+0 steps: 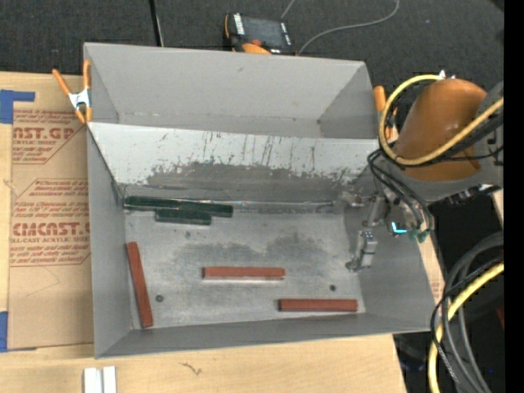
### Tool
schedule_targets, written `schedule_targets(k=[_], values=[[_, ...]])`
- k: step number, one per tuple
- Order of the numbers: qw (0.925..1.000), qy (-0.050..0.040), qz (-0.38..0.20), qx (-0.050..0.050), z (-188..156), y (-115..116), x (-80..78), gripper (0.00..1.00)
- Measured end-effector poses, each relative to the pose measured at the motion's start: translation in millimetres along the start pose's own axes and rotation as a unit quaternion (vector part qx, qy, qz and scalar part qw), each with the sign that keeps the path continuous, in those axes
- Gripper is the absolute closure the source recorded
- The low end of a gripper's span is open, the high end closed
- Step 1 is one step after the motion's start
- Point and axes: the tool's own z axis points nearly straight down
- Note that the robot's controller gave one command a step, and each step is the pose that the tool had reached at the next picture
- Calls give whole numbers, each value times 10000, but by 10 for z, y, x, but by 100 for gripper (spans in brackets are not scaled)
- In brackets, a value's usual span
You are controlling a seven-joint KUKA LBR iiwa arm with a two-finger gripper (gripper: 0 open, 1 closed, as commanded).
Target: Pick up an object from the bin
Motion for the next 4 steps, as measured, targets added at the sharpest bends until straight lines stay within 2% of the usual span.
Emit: schedule_targets(k=[1,2,3,4], values=[[9997,20,-243,-15,876,658,572,0],[9999,-25,-106,-11,1057,1146,344,0],[9999,-61,-85,2,1017,1114,327,100],[9982,-84,-587,8,-741,1181,19,100]])
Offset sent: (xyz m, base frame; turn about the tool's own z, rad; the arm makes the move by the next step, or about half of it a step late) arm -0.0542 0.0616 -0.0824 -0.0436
